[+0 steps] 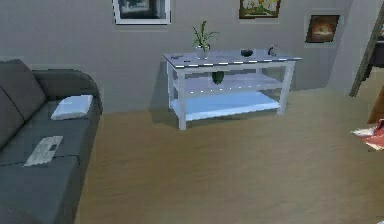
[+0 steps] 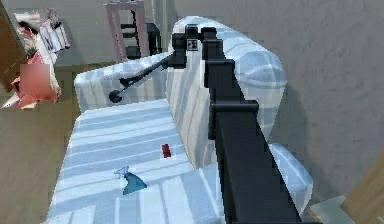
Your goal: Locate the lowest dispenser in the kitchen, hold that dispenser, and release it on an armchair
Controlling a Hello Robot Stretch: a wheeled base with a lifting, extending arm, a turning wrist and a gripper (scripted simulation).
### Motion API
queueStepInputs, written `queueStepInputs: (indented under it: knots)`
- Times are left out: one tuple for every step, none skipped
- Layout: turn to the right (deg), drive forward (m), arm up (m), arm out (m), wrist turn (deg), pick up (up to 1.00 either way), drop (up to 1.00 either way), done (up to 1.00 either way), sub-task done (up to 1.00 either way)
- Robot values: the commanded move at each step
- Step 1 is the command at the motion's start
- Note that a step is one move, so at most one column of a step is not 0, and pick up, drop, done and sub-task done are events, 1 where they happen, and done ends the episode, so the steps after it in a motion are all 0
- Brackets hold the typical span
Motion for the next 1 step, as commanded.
queueStepInputs:
  knots:
    - [0.0,0.00,0.00,-0.10,0.0,0.00,0.00,0.00,0.00]
